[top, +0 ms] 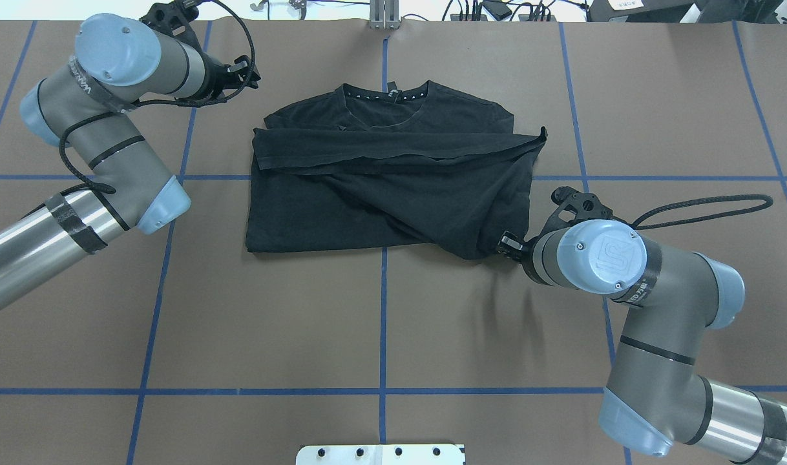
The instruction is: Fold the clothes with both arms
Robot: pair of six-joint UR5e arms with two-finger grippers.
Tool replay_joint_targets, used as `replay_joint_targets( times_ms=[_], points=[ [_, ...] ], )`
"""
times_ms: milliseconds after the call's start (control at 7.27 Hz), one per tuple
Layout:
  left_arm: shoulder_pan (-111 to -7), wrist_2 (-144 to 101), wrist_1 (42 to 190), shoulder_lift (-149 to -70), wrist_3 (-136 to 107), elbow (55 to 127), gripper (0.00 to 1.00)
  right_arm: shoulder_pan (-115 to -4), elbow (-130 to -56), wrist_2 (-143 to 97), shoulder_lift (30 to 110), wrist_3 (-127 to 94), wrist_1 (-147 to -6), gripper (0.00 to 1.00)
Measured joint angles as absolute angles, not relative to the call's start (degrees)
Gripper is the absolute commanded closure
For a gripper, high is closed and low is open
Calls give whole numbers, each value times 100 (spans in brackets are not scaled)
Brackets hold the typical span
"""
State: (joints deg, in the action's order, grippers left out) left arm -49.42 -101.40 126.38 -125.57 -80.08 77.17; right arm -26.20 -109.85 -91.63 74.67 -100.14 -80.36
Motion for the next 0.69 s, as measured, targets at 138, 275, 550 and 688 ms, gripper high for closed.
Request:
replay_joint_targets(
  times_ms=[138, 275, 550, 688],
  points=[
    [-4940, -10136, 12636, -12548, -8007, 7717, 30, -2611, -10979, -9112, 7438, -9784, -8032, 37],
    [-4940, -10134, 12635, -12535, -8007, 7717, 30, -2606, -10973, -9091, 7404, -9607, -8028, 37],
    [-4940, -10128, 12638, -12525, -8007, 7723, 30, -2605, -10932, -9039, 7386, -9253, -8002, 39],
    [-4940, -10126, 12638, -12518, -8005, 7722, 30, -2604, -10849, -9010, 7394, -9179, -7855, 46]
  ],
)
